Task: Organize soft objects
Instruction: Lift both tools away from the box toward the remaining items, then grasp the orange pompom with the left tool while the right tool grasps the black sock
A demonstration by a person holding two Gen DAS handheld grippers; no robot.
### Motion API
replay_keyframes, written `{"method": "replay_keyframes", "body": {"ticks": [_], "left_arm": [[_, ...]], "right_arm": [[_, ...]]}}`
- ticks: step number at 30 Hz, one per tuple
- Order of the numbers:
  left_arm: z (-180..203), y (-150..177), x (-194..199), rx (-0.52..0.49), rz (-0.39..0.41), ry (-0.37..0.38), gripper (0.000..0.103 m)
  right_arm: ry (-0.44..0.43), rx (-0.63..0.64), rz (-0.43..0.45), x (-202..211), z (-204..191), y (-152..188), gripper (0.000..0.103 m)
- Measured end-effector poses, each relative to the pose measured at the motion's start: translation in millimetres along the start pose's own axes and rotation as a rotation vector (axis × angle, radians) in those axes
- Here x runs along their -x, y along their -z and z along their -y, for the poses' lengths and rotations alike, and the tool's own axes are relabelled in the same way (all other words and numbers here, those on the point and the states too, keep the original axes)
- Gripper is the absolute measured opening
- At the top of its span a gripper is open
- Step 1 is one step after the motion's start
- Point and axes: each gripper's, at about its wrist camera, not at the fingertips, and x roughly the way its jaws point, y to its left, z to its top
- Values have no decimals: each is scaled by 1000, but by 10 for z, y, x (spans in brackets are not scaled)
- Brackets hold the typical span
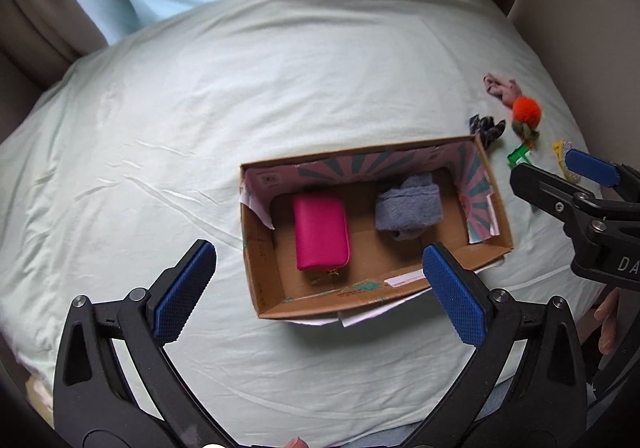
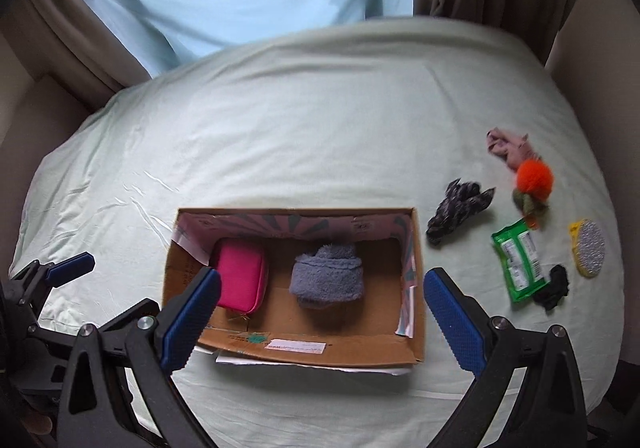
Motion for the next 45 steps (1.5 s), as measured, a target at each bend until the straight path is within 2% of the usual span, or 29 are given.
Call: {"method": "replay_keyframes", "body": {"ticks": [7, 14, 17, 21, 26, 29, 33, 38, 45], "left_arm": [[245, 197, 785, 8, 169, -7, 103], [595, 397, 1481, 25, 308, 15, 103], [812, 440, 1718, 18, 369, 17, 103], [1114, 443, 1842, -8, 410, 31, 103], [1505, 332, 1792, -40, 417, 65, 103], [1765, 195, 1728, -60, 430, 74, 103], [2070, -33, 1590, -74, 437, 83, 103], [2522, -339, 1196, -100, 418, 83, 103], [3097, -700, 341, -157, 356, 95, 103]], "right_arm": [[10, 15, 191, 942, 128, 217, 101], [90, 0, 367, 1802, 443, 525, 101], [124, -29, 427, 2063, 633, 650, 101], [164, -64, 478, 2283, 877, 770, 101], [222, -101, 508, 2445, 1219, 878, 101], [247, -118, 496, 2449, 1475, 907, 101], [229, -141, 457, 2352, 1813, 907, 101], [239, -115, 405, 2036, 2245, 884, 101], [177, -33, 345, 1338, 2792, 891, 101]]}}
